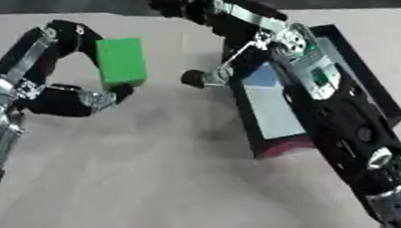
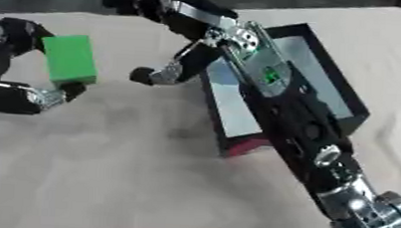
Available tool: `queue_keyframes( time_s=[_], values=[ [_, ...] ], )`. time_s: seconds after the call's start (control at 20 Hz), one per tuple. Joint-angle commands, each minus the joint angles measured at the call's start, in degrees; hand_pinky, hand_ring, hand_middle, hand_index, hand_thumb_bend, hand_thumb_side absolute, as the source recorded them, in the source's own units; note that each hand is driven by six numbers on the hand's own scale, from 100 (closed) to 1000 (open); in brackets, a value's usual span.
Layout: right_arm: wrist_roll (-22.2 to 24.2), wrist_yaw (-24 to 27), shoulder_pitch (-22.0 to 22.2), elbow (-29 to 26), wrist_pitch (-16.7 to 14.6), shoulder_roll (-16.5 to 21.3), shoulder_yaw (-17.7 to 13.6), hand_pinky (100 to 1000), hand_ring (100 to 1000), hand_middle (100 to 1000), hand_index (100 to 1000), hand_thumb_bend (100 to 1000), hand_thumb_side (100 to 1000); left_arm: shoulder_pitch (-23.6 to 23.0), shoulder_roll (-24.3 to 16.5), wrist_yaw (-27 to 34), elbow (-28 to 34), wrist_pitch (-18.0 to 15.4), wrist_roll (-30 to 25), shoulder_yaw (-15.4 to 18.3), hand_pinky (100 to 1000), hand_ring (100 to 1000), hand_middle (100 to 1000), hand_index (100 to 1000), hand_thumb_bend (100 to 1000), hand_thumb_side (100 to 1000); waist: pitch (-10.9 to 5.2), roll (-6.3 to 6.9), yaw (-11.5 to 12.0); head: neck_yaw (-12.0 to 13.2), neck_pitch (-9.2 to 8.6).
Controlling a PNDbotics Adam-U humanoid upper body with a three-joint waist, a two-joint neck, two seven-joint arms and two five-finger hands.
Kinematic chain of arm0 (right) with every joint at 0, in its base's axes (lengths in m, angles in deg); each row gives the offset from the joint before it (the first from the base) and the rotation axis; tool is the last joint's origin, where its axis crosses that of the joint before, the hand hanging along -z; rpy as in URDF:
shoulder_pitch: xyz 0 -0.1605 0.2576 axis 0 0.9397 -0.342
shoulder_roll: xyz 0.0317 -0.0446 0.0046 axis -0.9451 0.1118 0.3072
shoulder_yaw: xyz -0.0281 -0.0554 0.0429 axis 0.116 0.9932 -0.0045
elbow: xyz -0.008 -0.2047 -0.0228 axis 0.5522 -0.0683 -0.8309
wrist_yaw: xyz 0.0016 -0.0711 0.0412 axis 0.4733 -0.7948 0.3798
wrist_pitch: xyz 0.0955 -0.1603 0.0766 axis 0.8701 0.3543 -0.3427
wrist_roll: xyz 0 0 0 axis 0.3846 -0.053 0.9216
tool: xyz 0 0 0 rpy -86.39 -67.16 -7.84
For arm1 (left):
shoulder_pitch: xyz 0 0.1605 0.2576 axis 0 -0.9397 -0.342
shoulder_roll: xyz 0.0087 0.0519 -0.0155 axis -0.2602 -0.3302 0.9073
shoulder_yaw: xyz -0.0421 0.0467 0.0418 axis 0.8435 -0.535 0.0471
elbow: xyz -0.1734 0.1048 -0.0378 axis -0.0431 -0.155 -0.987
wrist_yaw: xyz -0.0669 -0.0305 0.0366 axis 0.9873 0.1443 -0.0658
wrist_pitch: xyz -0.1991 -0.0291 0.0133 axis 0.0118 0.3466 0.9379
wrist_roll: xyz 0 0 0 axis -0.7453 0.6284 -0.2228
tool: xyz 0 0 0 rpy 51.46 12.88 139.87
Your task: Pick up the objects with one hand, pass them to the other hand, and then place them into the box on the other side of the table.
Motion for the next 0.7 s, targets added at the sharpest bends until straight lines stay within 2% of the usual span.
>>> queue_keyframes(
  time_s=[0.05,0.7],
  values=[
    [10.4,-1.1,-1.5,0.0,-11.2,-0.3,0.0,1000,1000,971,1000,386,100,0.9,-0.1,1.4,1.9,-0.4,0.1,0.0,732,475,431,506,100,100,-6.27,-0.71,0.3,-0.3,-0.87],
    [10.4,-1.8,-2.5,1.1,-10.5,-2.2,0.5,1000,1000,949,1000,382,100,1.0,1.8,6.7,3.5,1.6,-0.5,-0.8,732,473,432,510,100,100,-5.72,-0.89,1.0,-1.5,-1.12]
  ],
)
